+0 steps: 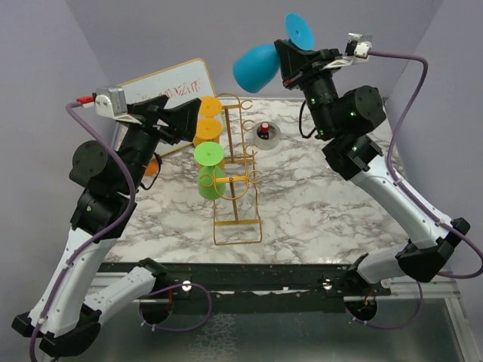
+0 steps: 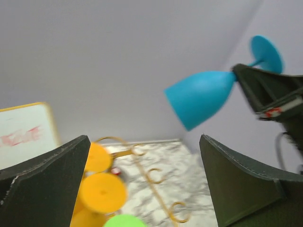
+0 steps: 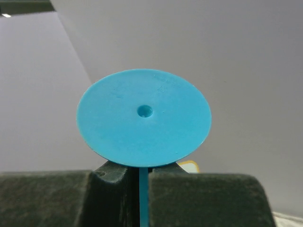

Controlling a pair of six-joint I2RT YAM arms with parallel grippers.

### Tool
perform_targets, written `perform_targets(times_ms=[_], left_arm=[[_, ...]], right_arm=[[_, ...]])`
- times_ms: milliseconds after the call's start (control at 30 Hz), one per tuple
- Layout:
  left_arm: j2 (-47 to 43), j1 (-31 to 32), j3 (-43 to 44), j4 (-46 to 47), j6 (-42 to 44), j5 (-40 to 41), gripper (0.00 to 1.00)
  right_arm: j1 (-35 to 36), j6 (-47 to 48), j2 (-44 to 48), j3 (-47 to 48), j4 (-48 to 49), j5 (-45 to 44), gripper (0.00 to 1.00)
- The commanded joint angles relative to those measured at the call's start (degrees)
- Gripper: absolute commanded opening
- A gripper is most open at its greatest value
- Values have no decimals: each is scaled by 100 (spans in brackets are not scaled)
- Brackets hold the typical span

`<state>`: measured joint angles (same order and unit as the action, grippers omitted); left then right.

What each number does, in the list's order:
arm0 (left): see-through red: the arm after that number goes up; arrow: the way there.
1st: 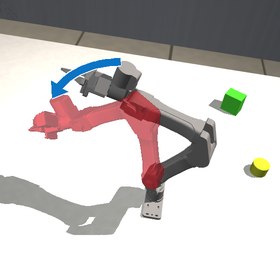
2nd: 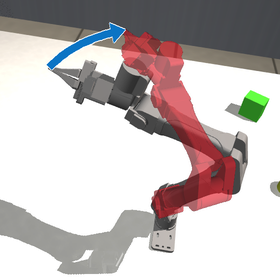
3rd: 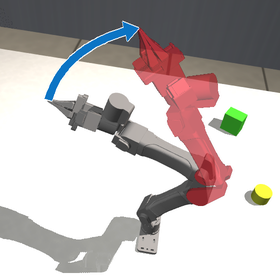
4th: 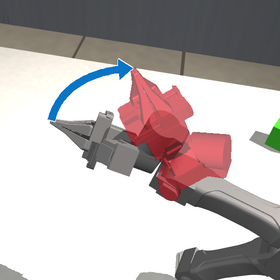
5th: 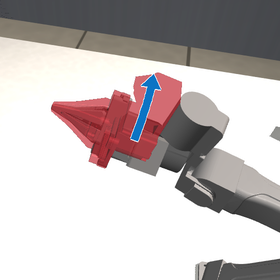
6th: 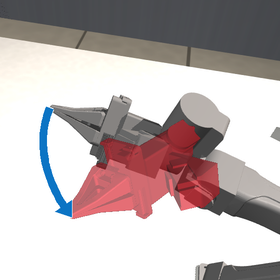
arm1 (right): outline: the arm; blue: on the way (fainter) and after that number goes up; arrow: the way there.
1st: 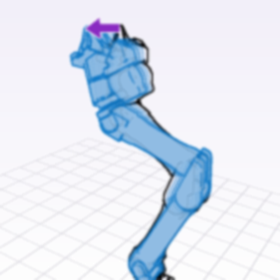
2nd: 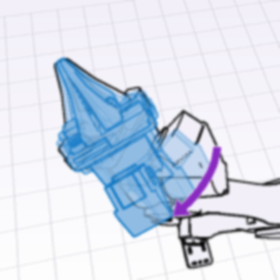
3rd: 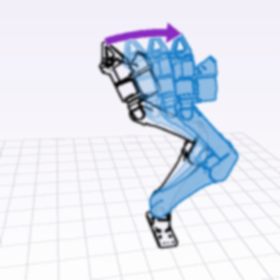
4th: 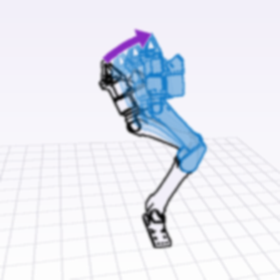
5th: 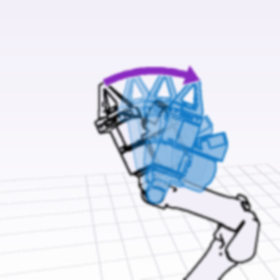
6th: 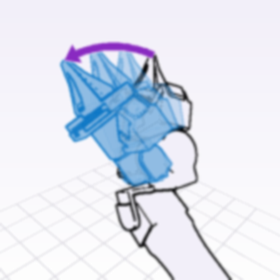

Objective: Place the wine glass upside down on the wine glass rack

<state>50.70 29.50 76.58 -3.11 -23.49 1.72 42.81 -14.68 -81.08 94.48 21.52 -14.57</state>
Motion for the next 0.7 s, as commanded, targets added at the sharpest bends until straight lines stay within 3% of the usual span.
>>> perform_targets(times_ms=[0, 233, 467, 667], left_arm=[[-315, 14, -110, -1472, 1339, 2108, 99], [-509, 12, -582, -1534, 1557, 2707, 99], [-205, 12, -623, -1771, 1449, 3296, 99], [23, 12, -520, -1997, 1194, 3258, 99]], right_arm=[[-115, 1347, -212, 159, -729, -1048, 1], [-710, 1380, -530, 232, -1745, -720, 1], [-1957, 1152, -657, -372, -1900, 2392, 1], [-2556, 1314, -912, -323, -1983, 4231, 1]])
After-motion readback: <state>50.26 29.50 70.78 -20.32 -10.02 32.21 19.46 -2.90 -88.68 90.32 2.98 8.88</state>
